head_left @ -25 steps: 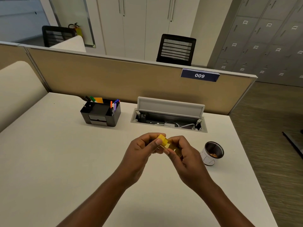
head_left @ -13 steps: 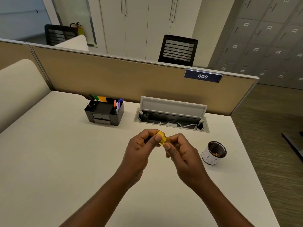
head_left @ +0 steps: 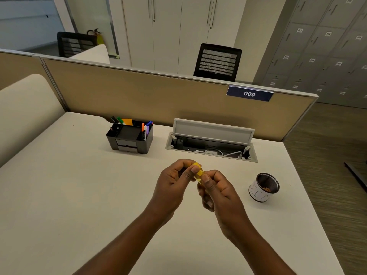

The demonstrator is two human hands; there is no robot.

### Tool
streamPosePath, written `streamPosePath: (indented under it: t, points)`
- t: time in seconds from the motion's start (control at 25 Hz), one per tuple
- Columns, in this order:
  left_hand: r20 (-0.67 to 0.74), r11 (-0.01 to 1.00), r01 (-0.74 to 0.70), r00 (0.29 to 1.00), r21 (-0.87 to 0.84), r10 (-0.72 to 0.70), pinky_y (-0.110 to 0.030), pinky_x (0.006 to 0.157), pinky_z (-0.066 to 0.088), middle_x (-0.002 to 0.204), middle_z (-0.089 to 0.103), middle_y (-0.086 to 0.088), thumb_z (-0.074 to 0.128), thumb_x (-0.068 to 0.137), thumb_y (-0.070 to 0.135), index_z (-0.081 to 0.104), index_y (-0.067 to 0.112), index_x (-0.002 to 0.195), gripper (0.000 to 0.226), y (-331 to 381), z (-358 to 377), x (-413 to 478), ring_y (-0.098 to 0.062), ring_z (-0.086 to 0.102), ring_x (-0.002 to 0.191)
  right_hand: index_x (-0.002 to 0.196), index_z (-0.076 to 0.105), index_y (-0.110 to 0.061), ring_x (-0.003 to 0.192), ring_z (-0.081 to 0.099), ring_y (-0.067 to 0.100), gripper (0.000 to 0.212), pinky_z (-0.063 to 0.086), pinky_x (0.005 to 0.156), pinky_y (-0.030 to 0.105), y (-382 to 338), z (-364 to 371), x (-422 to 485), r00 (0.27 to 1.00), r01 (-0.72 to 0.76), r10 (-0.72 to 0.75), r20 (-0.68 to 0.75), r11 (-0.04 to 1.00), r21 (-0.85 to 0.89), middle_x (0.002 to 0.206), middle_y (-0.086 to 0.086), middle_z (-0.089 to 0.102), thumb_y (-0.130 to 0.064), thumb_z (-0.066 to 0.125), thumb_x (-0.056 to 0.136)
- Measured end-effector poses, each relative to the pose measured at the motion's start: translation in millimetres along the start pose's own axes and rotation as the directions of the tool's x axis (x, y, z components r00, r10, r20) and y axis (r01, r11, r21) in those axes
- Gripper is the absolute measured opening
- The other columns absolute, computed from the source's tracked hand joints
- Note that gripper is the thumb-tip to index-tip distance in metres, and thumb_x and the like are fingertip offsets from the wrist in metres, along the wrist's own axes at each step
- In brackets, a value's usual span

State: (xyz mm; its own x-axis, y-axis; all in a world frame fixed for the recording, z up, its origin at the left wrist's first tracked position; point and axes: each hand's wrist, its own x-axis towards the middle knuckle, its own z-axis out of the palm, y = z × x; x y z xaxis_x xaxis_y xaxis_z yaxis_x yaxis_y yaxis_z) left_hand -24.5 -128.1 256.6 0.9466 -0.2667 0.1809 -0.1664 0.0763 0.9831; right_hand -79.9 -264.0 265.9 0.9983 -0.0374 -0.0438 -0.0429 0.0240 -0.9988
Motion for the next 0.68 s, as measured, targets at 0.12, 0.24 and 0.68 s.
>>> streamPosePath:
  t: [0.12,0.24,0.68]
  points:
    - [0.01,0.995,0.048,0.999,-0.086,-0.048,-0.021,0.08,0.056,0.099,0.076,-0.002,0.053,0.089,0.043,0.071,0.024,0.109,0.033,-1.0,-4.3,4.7,-0.019,0.069,0.095,0.109,0.064,-0.018,0.051,0.046,0.007,0.042,0.041,0.052,0.021,1.6,5.6,5.0,0.998,-0.062,0.062,0.007,0.989,0.135,0.072,0.004,0.062,-0.051,0.049,0.09]
    - [-0.011,0.983,0.062,0.998,-0.173,-0.064,-0.019,0.081,0.056,0.106,0.076,0.004,0.057,0.087,0.038,0.067,0.028,0.116,0.032,-3.3,-8.2,7.3,-0.016,0.07,0.103,0.105,0.067,-0.029,0.049,0.045,0.007,0.036,0.041,0.054,0.023,2.8,10.9,11.2,0.993,-0.121,0.119,0.025,0.974,0.193,0.071,0.003,0.062,-0.056,0.048,0.09]
    - [-0.063,0.986,0.014,0.998,-0.165,-0.025,-0.02,0.077,0.056,0.092,0.074,0.01,0.059,0.089,0.028,0.066,0.015,0.106,0.023,-18.3,-28.8,20.2,-0.011,0.07,0.095,0.12,0.063,-0.013,0.047,0.034,0.008,0.046,0.034,0.045,0.022,17.5,37.7,37.0,0.962,-0.272,0.241,0.126,0.818,0.508,0.063,0.004,0.049,-0.048,0.055,0.091]
